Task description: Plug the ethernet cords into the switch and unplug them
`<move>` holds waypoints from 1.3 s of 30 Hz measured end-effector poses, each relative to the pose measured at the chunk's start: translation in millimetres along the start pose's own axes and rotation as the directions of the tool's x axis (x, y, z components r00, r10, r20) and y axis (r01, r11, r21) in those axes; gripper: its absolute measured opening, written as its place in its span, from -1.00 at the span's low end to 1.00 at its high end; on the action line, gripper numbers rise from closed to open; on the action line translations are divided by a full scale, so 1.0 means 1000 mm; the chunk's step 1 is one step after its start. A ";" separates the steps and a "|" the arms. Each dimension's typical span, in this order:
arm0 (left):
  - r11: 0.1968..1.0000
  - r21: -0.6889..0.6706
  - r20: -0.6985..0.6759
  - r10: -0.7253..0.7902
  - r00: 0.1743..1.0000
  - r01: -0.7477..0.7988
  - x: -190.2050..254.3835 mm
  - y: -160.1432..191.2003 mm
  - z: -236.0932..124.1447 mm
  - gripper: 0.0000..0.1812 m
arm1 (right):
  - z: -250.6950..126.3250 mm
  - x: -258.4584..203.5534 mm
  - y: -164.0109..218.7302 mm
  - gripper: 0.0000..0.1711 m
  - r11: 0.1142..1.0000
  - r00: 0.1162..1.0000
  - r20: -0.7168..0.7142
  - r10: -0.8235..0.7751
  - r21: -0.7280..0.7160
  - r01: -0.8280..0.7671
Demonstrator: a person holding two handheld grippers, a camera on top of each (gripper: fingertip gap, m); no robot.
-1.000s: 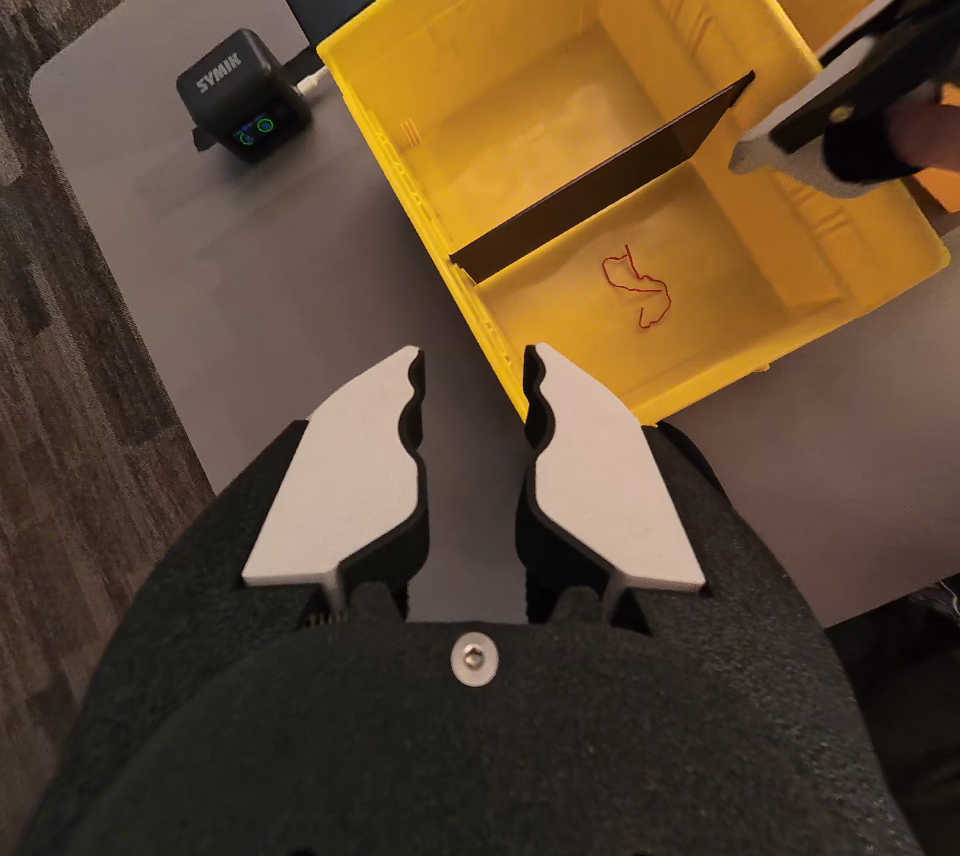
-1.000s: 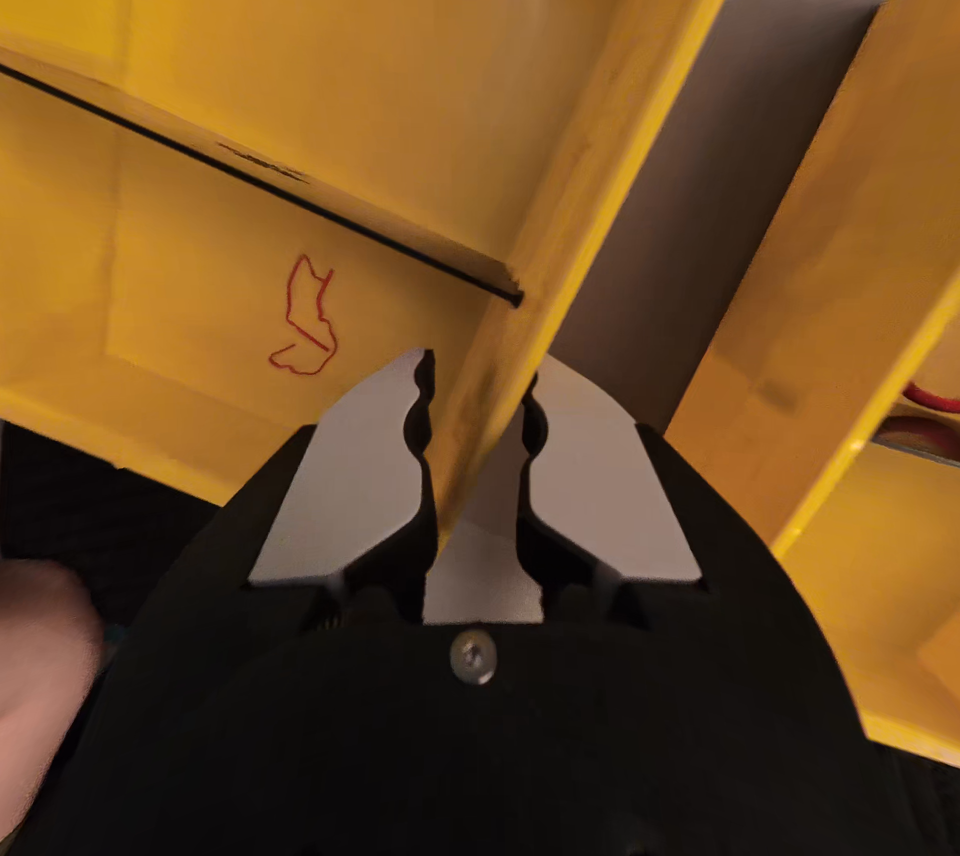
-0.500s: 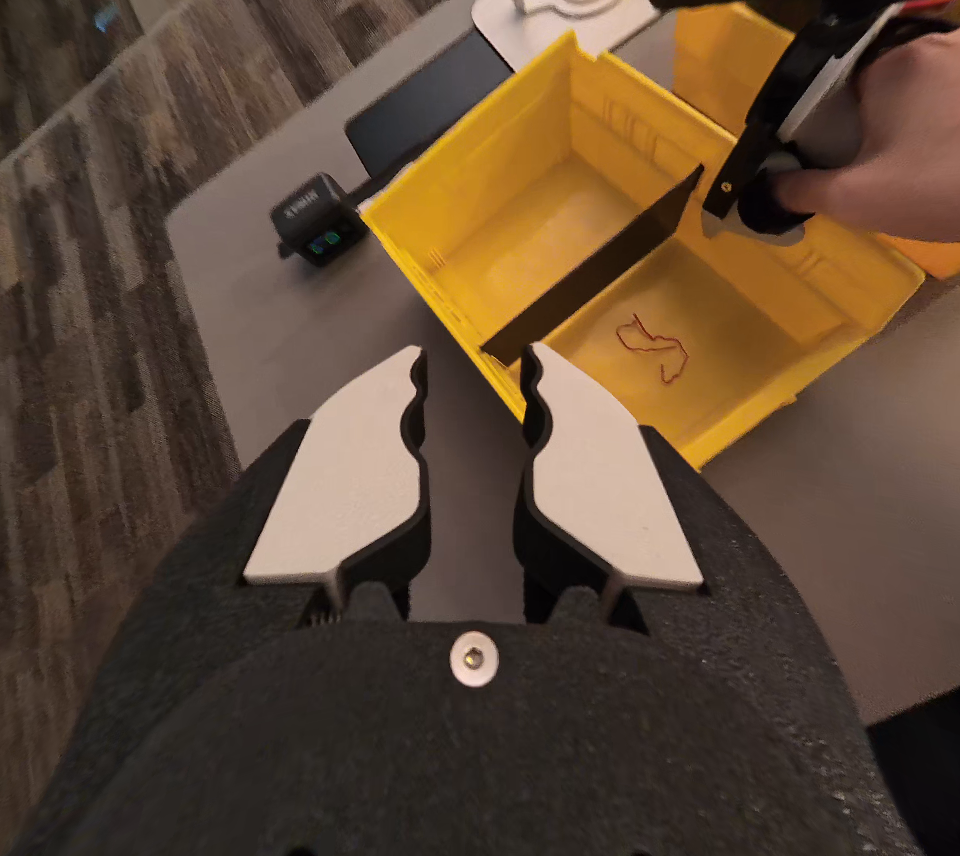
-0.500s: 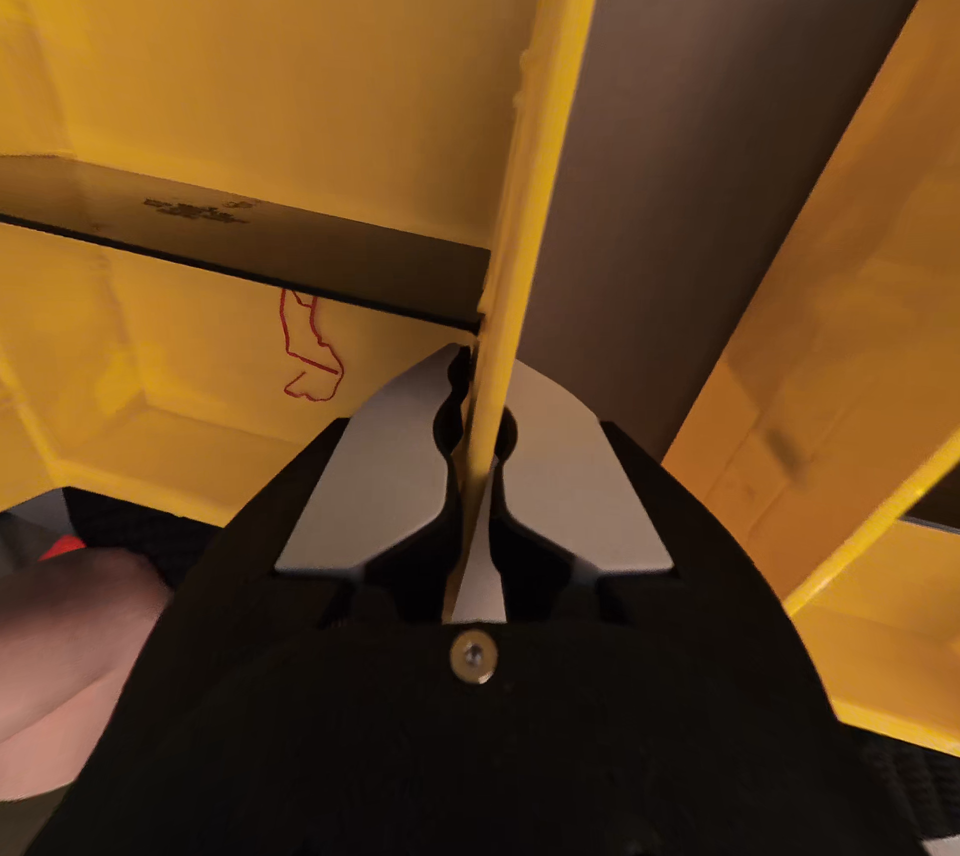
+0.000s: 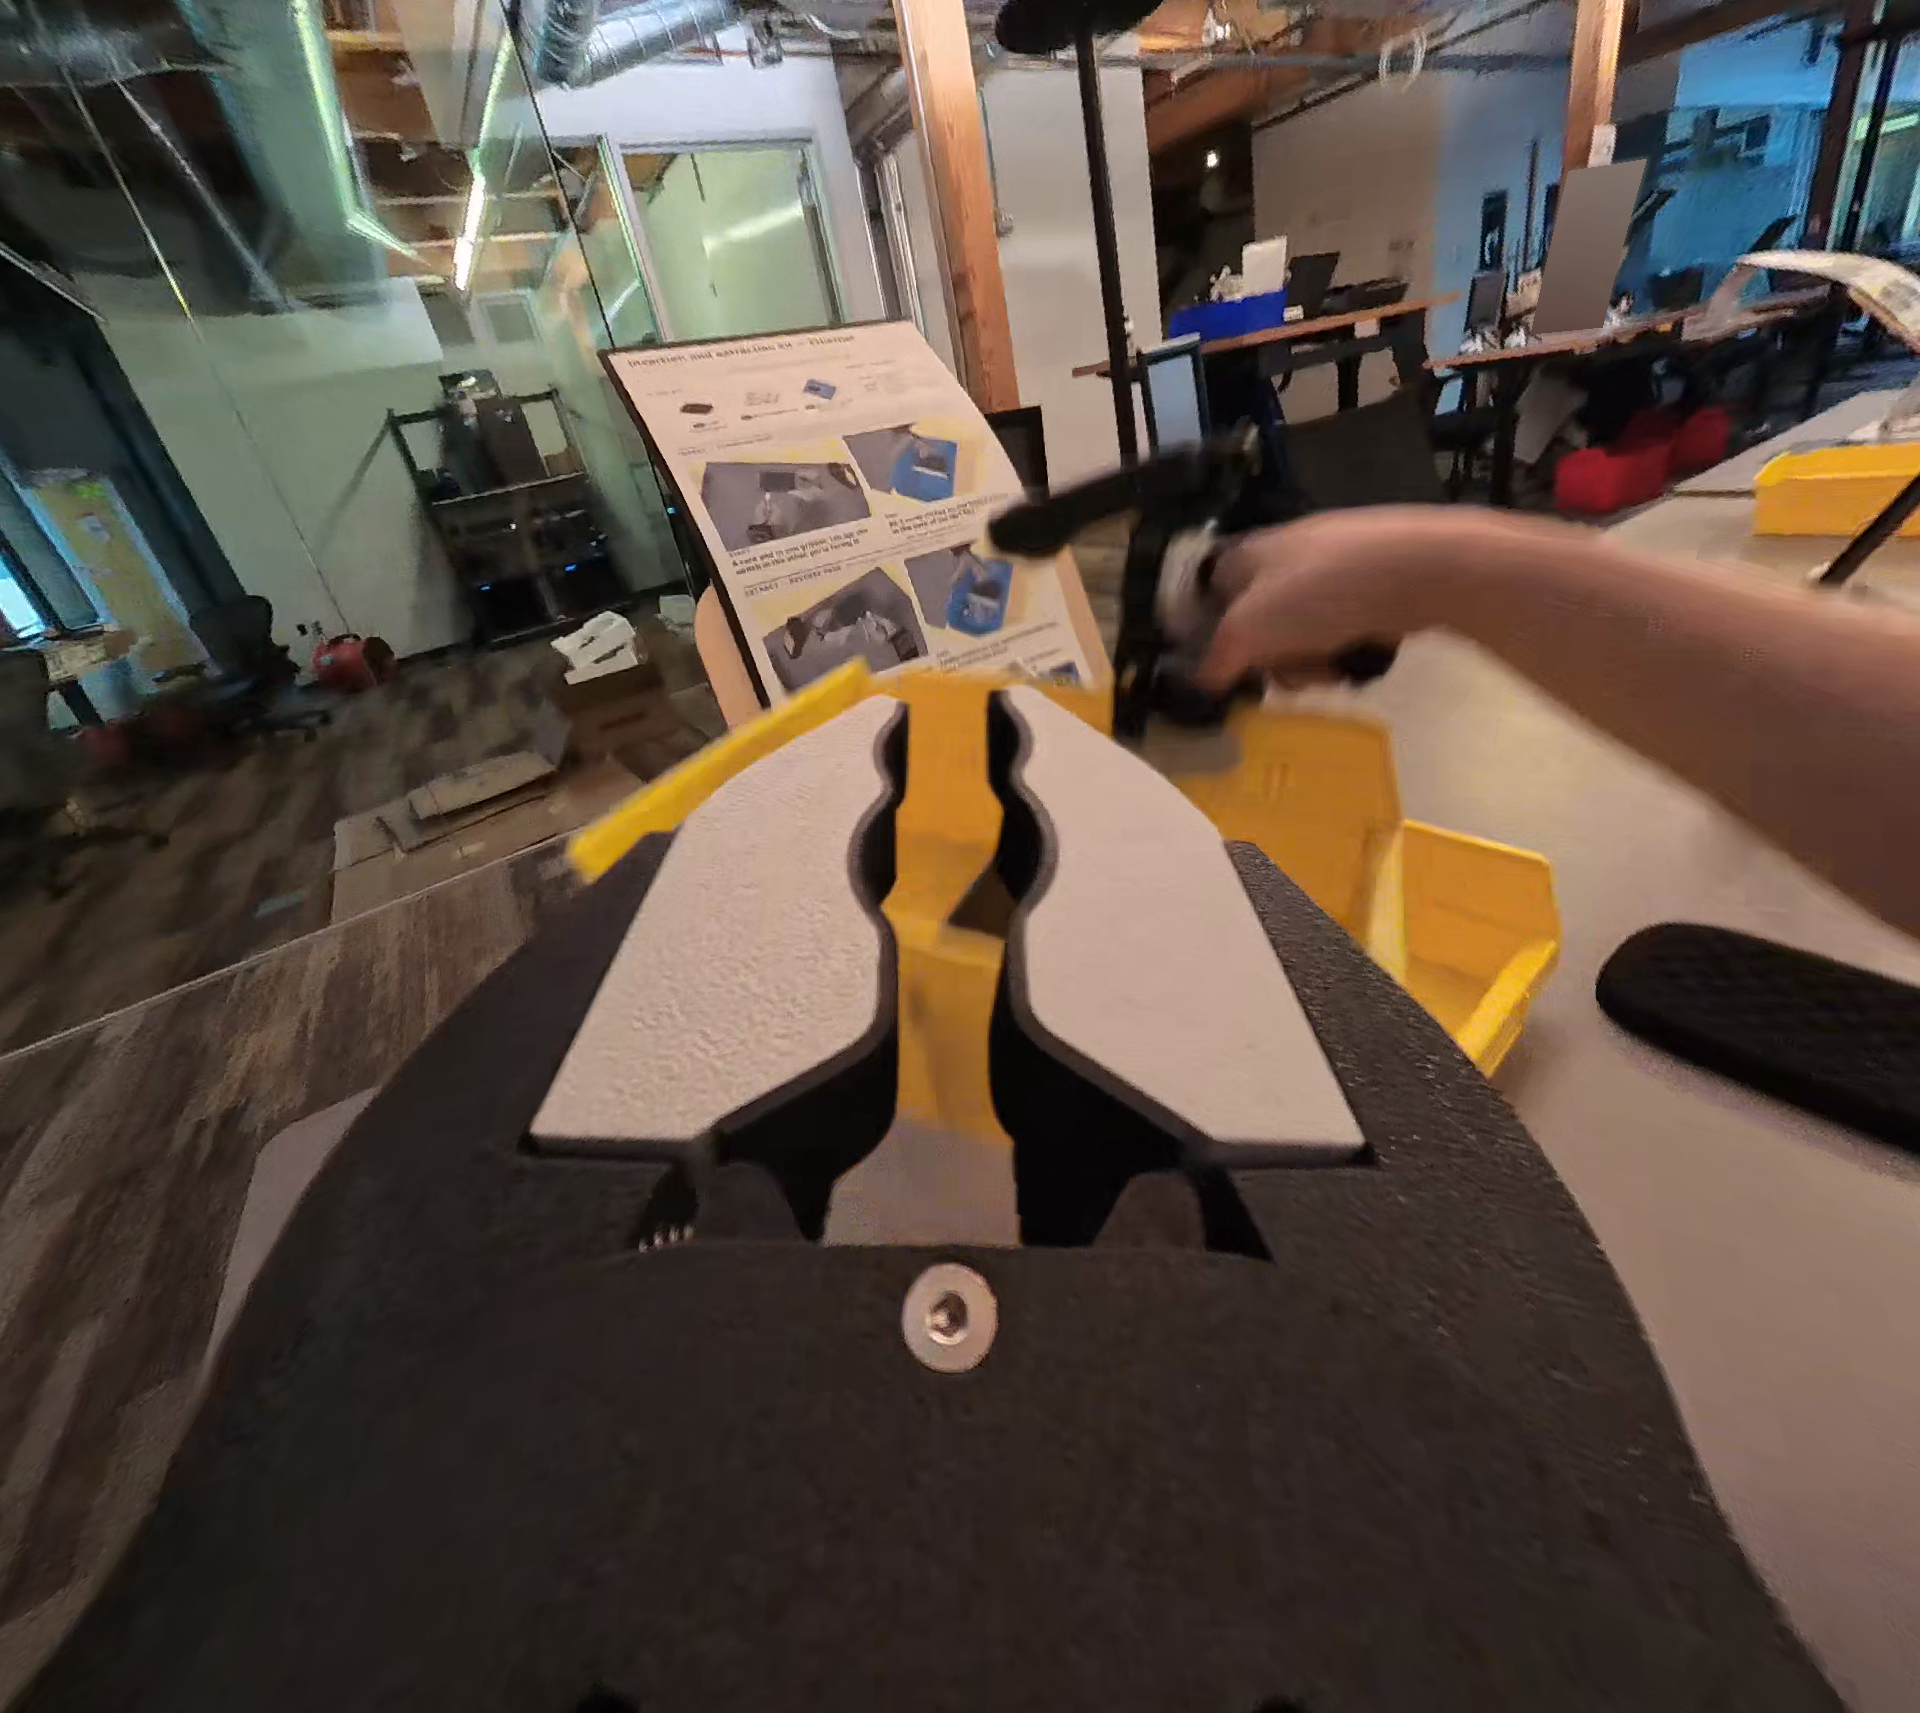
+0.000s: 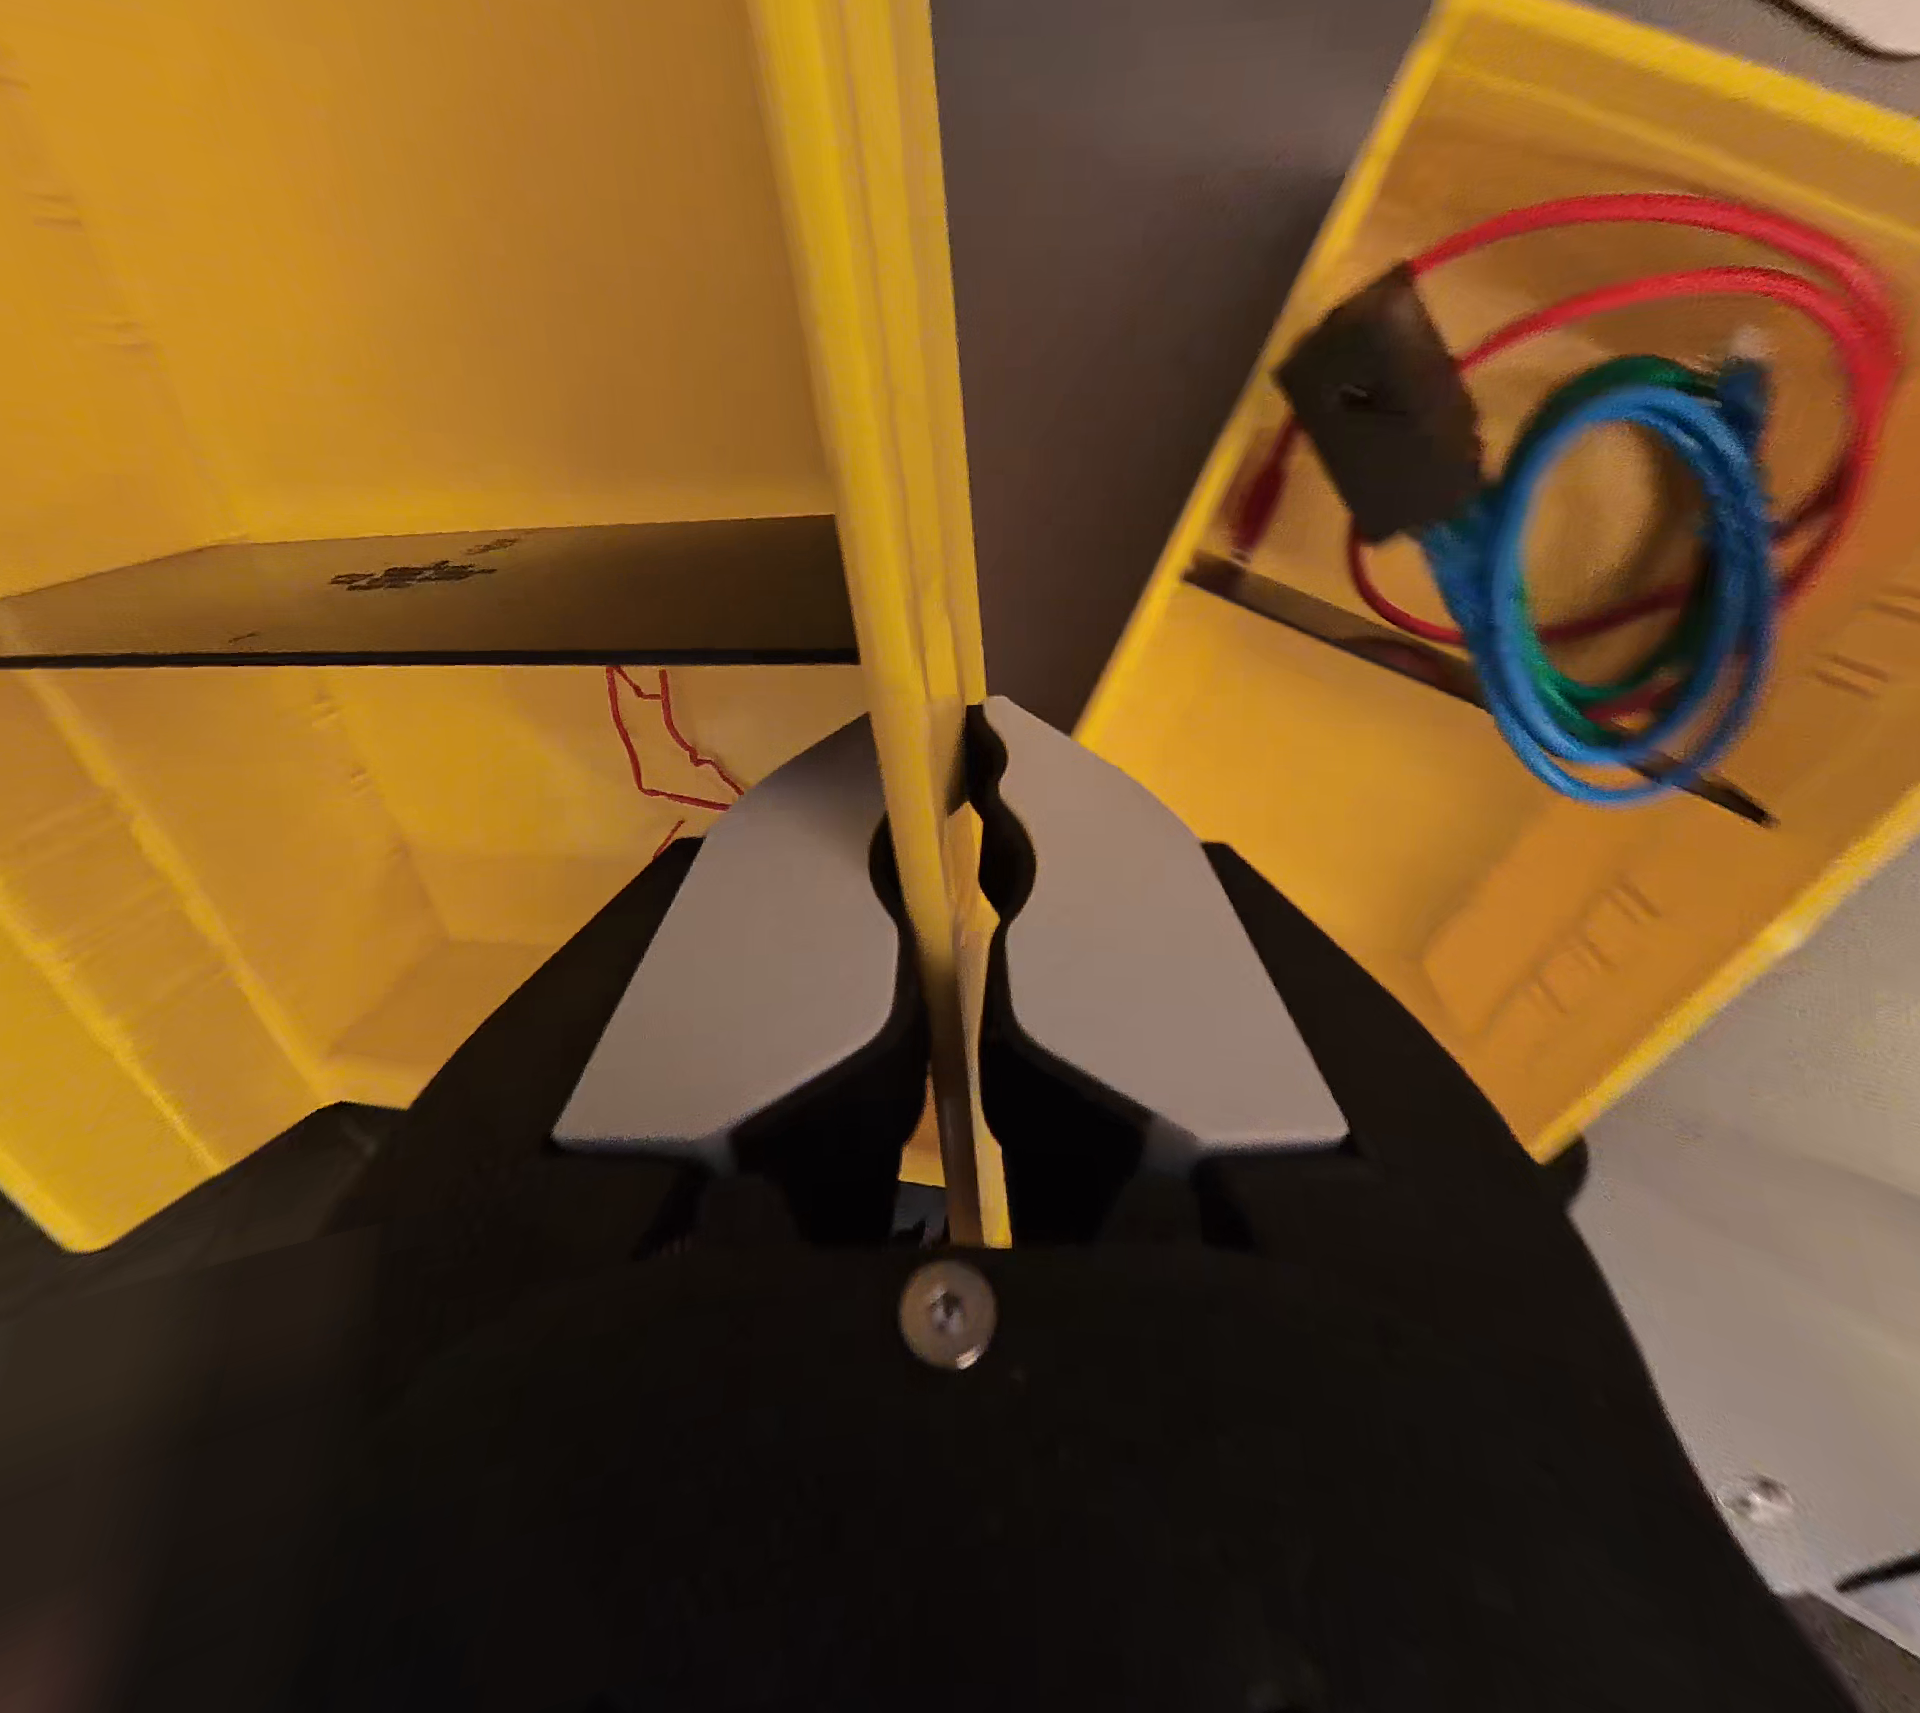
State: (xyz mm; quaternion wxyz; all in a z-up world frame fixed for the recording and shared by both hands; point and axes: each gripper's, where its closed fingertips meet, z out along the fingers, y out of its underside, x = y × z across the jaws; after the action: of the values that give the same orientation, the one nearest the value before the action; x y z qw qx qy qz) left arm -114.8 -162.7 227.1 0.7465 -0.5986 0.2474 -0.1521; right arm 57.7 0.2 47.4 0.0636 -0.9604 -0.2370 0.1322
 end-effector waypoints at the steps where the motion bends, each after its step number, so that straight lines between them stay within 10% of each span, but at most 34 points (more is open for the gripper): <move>1: 1.000 -0.026 -0.004 0.006 1.000 -0.006 0.000 0.005 0.002 -0.79 | -0.023 0.011 0.005 -0.94 1.000 1.000 0.011 0.008 0.022 -0.008; 7: 0.993 -0.101 -0.050 0.055 0.997 -0.060 0.010 0.023 0.029 -0.76 | -0.142 0.135 0.069 -0.93 0.961 0.978 0.031 0.208 0.180 -0.210; 12: 0.970 -0.177 -0.129 0.144 0.981 -0.165 0.042 0.047 0.065 -0.76 | -0.166 0.263 0.161 -0.94 0.861 0.892 0.042 0.450 0.243 -0.446; 23: 0.821 -0.567 -0.385 -0.191 0.903 -0.068 0.124 0.211 0.189 -0.28 | -0.042 0.435 0.275 -0.93 0.730 0.753 0.064 0.655 0.206 -0.652; 33: 0.680 -0.727 -0.244 -0.384 0.891 0.095 0.136 0.286 0.213 -0.34 | 0.016 0.475 0.250 -0.90 0.840 0.850 -0.022 0.526 0.172 -0.515; 39: 0.414 -0.891 -0.101 -0.578 0.809 0.184 0.151 0.294 0.211 -0.50 | 0.030 0.455 0.231 -0.84 0.850 0.862 0.056 0.504 0.144 -0.507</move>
State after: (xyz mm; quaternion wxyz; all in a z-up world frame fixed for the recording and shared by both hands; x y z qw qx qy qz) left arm 106.9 1.0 -51.7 0.2316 -0.8802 0.2871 -0.2986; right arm 539.0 13.3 -125.7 0.0986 -0.9799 0.0342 0.1700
